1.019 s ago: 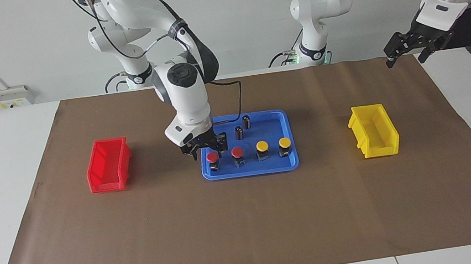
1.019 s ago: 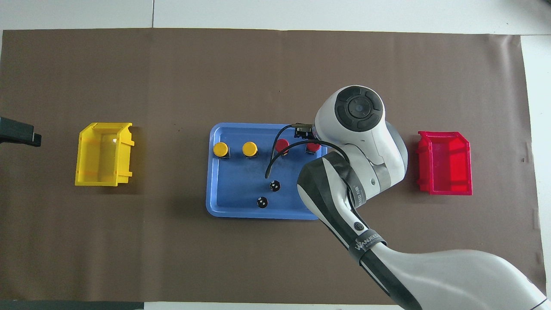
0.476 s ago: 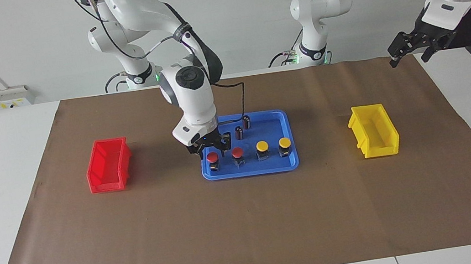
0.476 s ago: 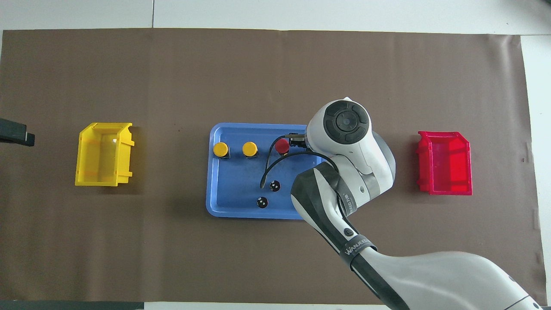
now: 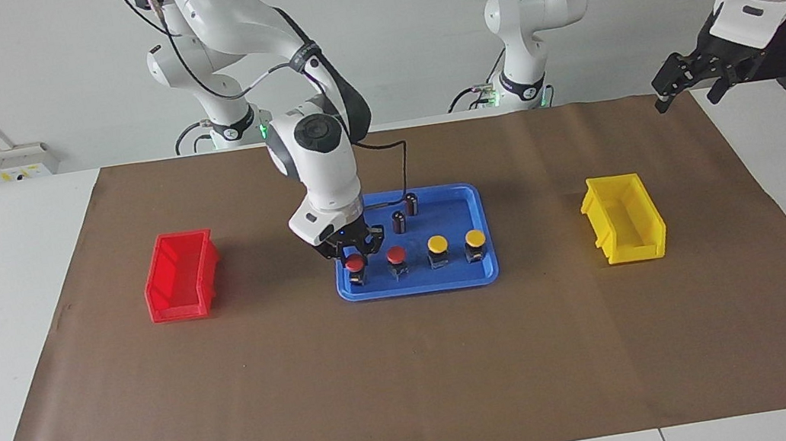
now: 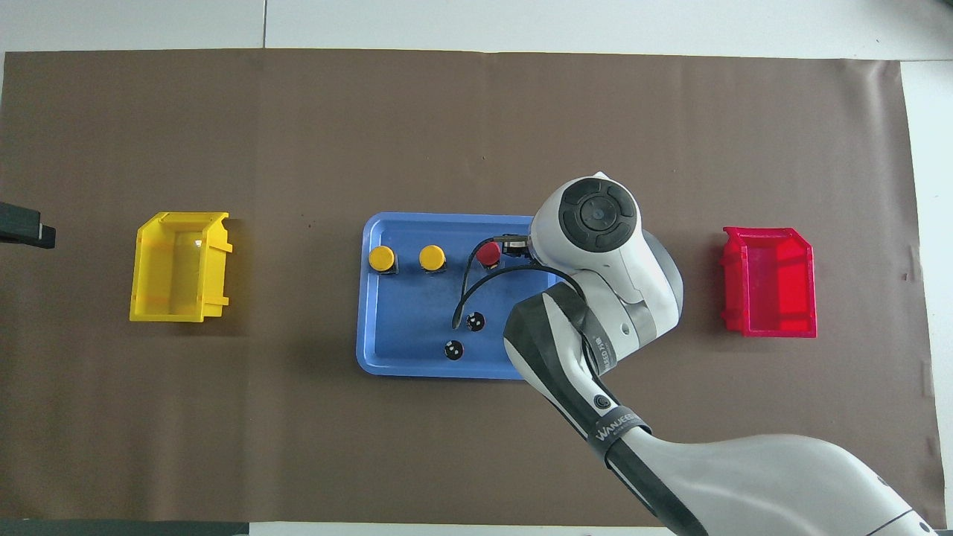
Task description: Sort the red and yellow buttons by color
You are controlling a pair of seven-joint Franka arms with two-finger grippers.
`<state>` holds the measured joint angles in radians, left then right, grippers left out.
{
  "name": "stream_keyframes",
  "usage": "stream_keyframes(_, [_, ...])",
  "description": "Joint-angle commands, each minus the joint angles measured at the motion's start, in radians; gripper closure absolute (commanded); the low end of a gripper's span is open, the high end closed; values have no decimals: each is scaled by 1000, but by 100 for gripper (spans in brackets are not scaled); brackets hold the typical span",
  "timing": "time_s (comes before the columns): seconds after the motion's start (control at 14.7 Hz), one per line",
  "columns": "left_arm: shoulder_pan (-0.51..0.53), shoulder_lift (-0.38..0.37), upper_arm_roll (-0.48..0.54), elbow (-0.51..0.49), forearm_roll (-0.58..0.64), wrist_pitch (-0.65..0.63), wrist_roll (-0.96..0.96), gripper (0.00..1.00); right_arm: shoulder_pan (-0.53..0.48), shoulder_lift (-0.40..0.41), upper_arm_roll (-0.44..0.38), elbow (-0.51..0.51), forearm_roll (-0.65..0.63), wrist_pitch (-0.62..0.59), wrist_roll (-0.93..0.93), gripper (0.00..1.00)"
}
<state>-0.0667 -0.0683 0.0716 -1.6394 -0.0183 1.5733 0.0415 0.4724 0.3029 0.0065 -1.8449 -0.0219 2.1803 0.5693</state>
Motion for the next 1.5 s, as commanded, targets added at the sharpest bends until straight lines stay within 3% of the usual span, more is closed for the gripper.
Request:
stream_keyframes(0.0, [-42, -39, -24, -100, 17, 109, -69, 0, -43, 15, 3, 188, -10, -213, -8, 82])
stream_keyframes(0.14, [-143, -53, -29, -198, 17, 192, -167, 0, -112, -83, 1, 193, -7, -310, -127, 81])
stream_keyframes(0.27, [-264, -45, -30, -279, 17, 295, -309, 0, -243, -239, 1, 56, -7, -401, -306, 81])
stream_keyframes(0.48, [-408, 14, -30, -385, 17, 491, -520, 3, -438, -437, 0, -190, -3, -358, -573, 81])
stream_keyframes(0.68, [-490, 142, -29, -387, 17, 620, -639, 9, -570, -513, -3, -374, -3, -204, -765, 81])
stream_keyframes(0.88, [-518, 223, -29, -387, 17, 692, -658, 16, -606, -541, -5, -462, -1, -133, -802, 81])
stream_keyframes(1.16, [-530, 245, -29, -387, 17, 720, -672, 17, -606, -525, -5, -549, 3, 30, -793, 81])
stream_keyframes(1.43, [-556, 294, -27, -378, 17, 757, -706, 17, -601, -456, -5, -573, 3, 142, -783, 81])
